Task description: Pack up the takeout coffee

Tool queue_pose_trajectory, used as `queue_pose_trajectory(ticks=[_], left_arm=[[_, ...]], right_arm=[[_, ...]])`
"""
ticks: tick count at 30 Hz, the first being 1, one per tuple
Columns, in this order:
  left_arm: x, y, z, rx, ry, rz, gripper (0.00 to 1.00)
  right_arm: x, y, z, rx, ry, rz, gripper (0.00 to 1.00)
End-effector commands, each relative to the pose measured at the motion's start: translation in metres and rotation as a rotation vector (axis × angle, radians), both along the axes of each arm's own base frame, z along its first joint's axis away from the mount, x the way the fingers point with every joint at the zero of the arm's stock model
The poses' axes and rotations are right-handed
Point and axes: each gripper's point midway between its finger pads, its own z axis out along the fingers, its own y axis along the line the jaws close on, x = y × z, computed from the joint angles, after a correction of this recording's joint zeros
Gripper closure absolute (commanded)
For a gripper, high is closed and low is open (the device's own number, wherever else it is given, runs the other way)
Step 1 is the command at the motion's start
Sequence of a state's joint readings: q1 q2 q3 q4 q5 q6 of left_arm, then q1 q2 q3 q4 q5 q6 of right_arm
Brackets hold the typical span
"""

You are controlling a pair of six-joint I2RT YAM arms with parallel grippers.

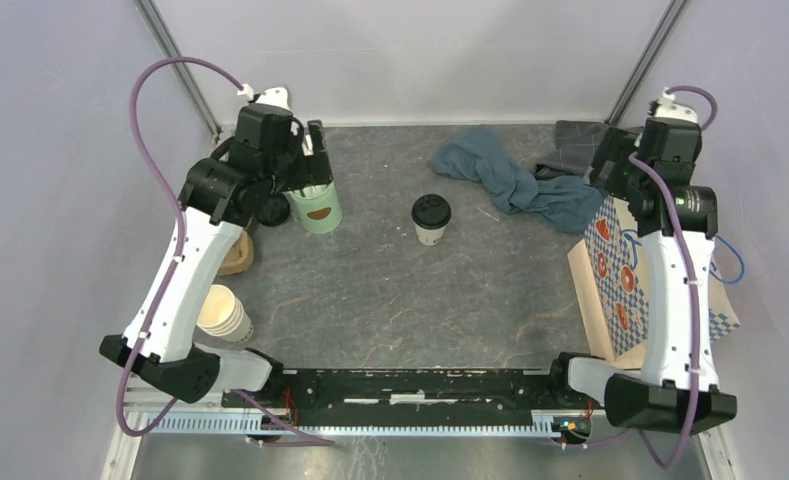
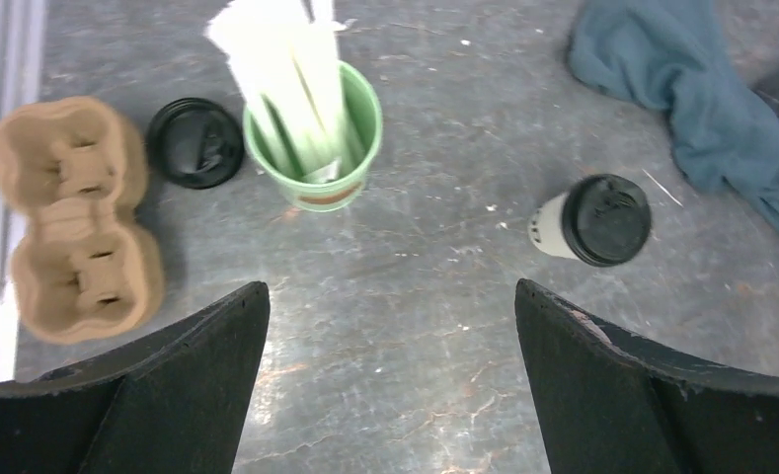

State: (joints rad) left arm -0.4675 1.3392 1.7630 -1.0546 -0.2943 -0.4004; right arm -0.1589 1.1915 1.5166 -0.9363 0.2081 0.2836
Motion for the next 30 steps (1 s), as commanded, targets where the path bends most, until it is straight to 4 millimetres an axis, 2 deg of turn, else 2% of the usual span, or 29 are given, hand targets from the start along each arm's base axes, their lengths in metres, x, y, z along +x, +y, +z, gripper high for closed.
queue_pose_trajectory(ticks=[1,3,6,11,13,17,19,22,27,30], left_arm=[[-0.005,0.044,0.017,0.017,-0.046,0.225,0.0],[-0.005,0.06,0.007,0.056,-0.014,0.278,0.01],[-0.011,0.098,-0.02,0.169,0.068,0.394,0.03],[-0.023,0.144,-0.077,0.181,0.219,0.511,0.06],[-0.024,0.162,-0.101,0.17,0.28,0.548,0.08],[-0.008,0.189,-0.139,0.138,0.391,0.577,0.2],[0.003,0.198,-0.153,0.12,0.444,0.581,0.28],[0.022,0.21,-0.163,0.124,0.478,0.586,0.44],[0.047,0.206,-0.194,0.053,0.607,0.538,0.43],[0.055,0.206,-0.205,0.033,0.627,0.563,0.52]], right_arm=[[-0.001,0.047,0.075,-0.147,-0.206,0.265,0.02],[-0.006,0.084,0.091,-0.175,-0.283,0.426,0.02],[-0.016,0.14,0.089,-0.158,-0.339,0.678,0.02],[-0.04,0.198,0.056,-0.088,-0.311,0.922,0.02],[-0.047,0.209,0.043,-0.132,-0.289,0.982,0.02],[-0.058,0.212,0.018,-0.211,-0.242,0.994,0.02],[-0.063,0.216,0.005,-0.224,-0.219,1.01,0.02],[-0.068,0.223,-0.007,-0.209,-0.207,1.036,0.02],[-0.07,0.232,-0.014,-0.18,-0.195,1.066,0.02],[-0.069,0.236,-0.015,-0.173,-0.191,1.073,0.02]])
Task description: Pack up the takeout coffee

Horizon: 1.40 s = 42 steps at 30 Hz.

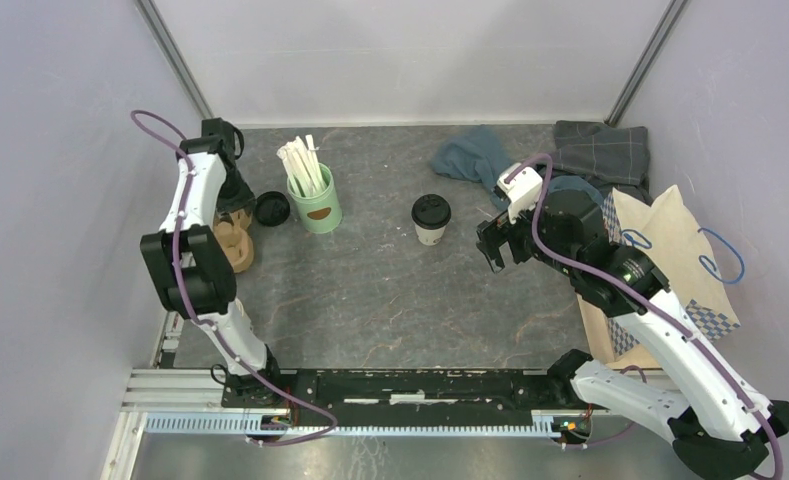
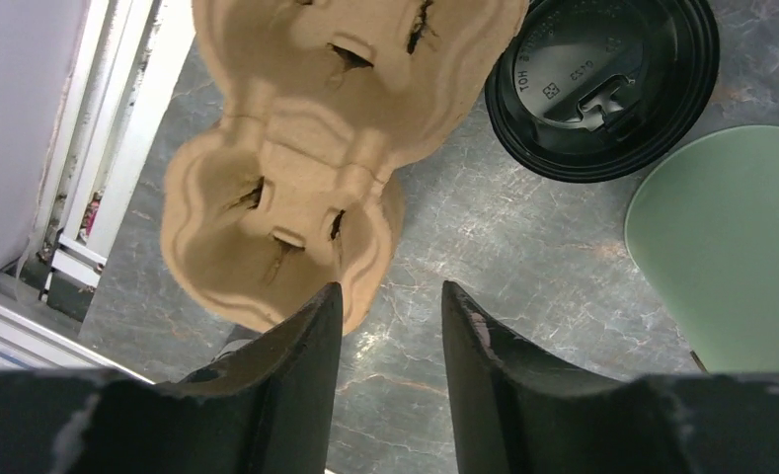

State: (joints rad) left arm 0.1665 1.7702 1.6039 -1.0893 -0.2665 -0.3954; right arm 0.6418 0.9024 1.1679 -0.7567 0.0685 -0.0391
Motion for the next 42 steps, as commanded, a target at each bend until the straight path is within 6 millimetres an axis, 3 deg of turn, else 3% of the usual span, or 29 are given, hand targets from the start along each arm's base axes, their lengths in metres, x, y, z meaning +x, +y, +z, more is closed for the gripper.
queue_pose_trajectory(ticks=[1,12,25,42], left_arm=[[0.017,-0.004,-0.002,-0.046,-0.011,-0.012,0.53],[0.005,0.015,-0.028,0.057,0.119,-0.008,0.57],[0.021,0.019,-0.035,0.061,0.129,-0.01,0.69],[0.013,0.022,-0.044,0.077,0.174,0.009,0.69]], right_arm=[[0.007,0.007,0.014,0.041,-0.047,-0.003,0.02],[0.011,0.01,0.007,0.026,-0.028,-0.002,0.02],[0.013,0.011,0.005,0.021,-0.023,-0.001,0.02],[0.013,0.013,0.006,0.024,-0.025,0.007,0.02]])
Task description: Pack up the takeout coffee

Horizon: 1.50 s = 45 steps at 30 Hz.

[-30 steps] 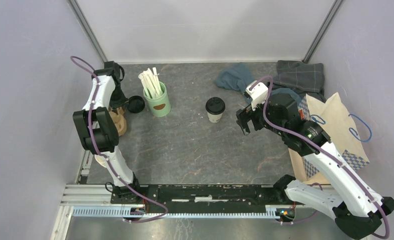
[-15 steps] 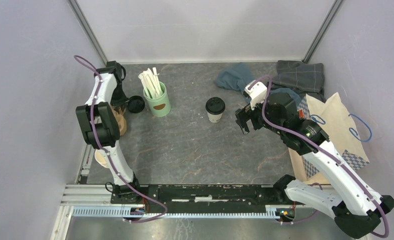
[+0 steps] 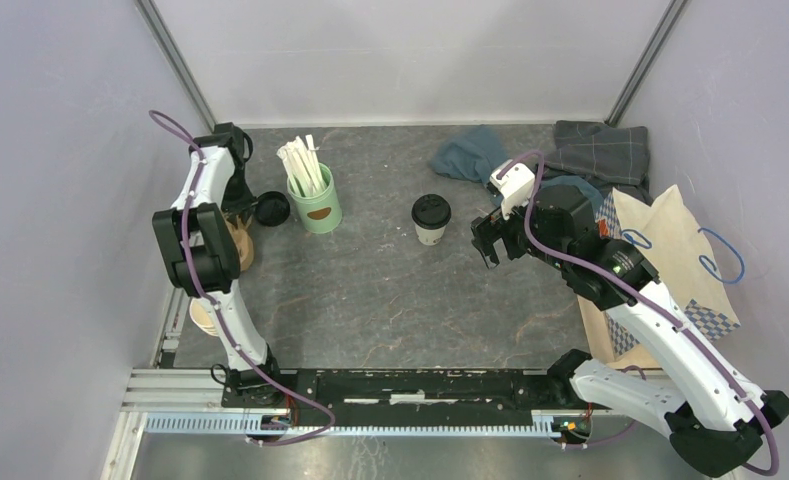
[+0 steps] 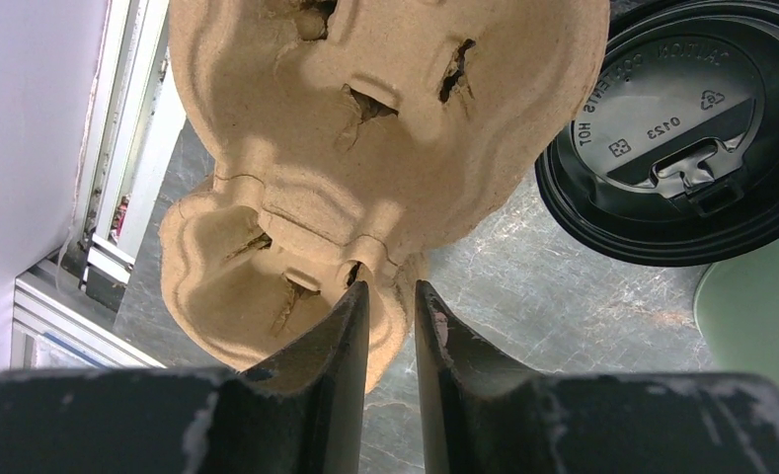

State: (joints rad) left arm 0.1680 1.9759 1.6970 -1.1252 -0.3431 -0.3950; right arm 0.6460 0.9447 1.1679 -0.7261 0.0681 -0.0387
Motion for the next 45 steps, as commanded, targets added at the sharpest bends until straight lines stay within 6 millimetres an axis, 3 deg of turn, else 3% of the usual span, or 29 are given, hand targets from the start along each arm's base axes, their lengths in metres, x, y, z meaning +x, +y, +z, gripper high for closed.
queue_pose_trajectory(ticks=[1,5,9,20,35,41,45], left_arm=[[0.0,0.006,0.001,0.028,0.016,-0.014,0.7],[-0.001,0.004,-0.005,0.016,0.026,-0.014,0.73],[0.001,0.006,-0.003,0.027,0.016,-0.011,0.85],[-0.001,0.007,-0.005,0.033,0.025,-0.007,0.79],[-0.001,0.008,-0.009,0.033,0.037,-0.006,0.8],[0.001,0.01,-0.001,0.049,0.019,-0.002,0.92],[0.004,0.011,0.013,0.061,-0.008,0.002,0.93]], right_arm=[[0.004,0.005,0.01,0.029,-0.032,0.002,0.02],[0.004,0.007,0.011,0.037,-0.032,0.007,0.02],[0.004,0.008,0.01,0.036,-0.029,0.009,0.02],[0.005,0.009,0.01,0.036,-0.03,0.012,0.02],[0.004,0.009,0.008,0.037,-0.026,0.016,0.02],[0.003,0.01,0.009,0.038,-0.027,0.02,0.02],[0.003,0.011,0.01,0.041,-0.031,0.022,0.02]])
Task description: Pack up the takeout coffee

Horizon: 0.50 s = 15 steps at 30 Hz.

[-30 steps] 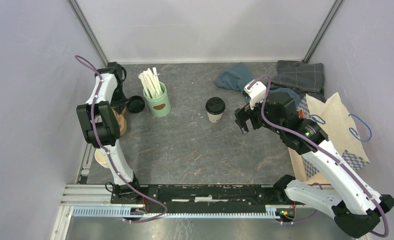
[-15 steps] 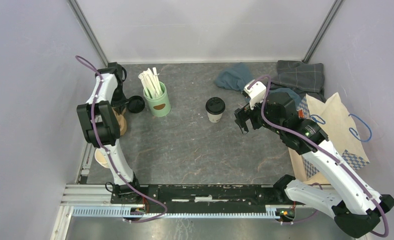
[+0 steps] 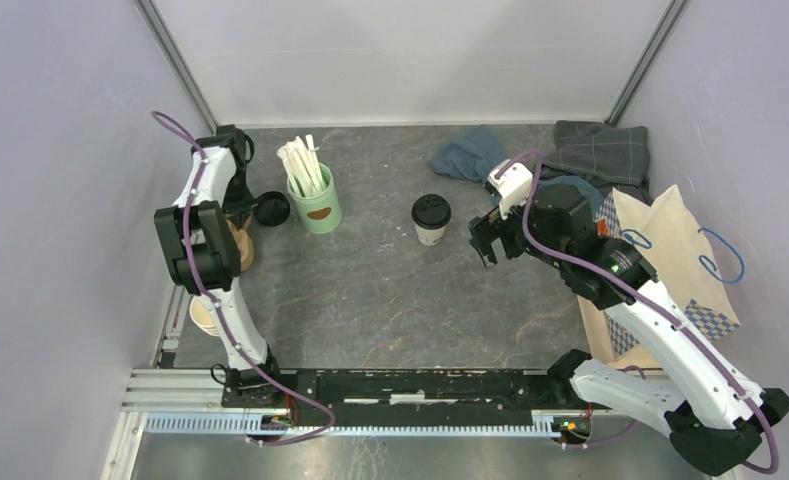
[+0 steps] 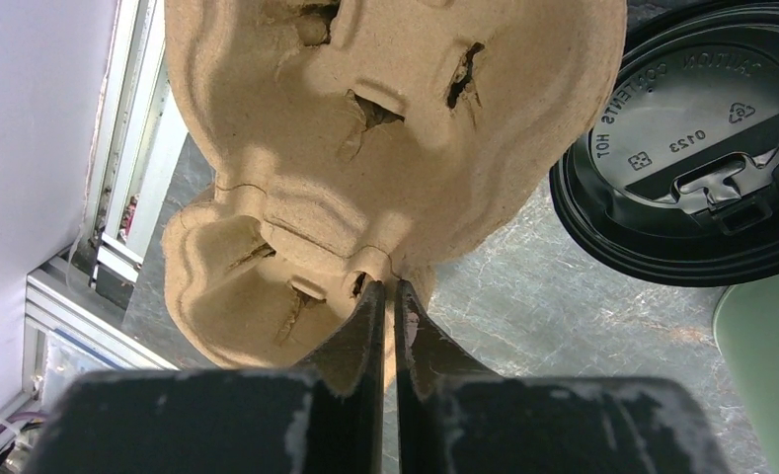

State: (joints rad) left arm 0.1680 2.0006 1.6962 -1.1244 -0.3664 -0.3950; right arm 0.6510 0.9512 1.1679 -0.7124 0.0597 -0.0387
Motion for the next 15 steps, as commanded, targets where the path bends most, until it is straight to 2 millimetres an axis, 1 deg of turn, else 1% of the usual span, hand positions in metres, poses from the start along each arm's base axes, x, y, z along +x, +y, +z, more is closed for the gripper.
queue_pose_trajectory(ticks=[1,10,13,15], left_arm=[[0.006,0.009,0.024,0.047,-0.041,0.0,0.93],[0.002,0.008,0.041,0.054,-0.066,-0.004,0.94],[0.0,0.01,0.047,0.069,-0.074,0.001,0.98],[-0.001,0.011,0.05,0.074,-0.076,0.011,0.98]], right_arm=[[0.002,0.007,0.01,0.034,-0.028,0.011,0.02],[0.001,0.009,0.009,0.038,-0.028,0.02,0.02],[0.0,0.01,0.01,0.039,-0.03,0.024,0.02],[0.0,0.011,0.01,0.037,-0.03,0.027,0.02]])
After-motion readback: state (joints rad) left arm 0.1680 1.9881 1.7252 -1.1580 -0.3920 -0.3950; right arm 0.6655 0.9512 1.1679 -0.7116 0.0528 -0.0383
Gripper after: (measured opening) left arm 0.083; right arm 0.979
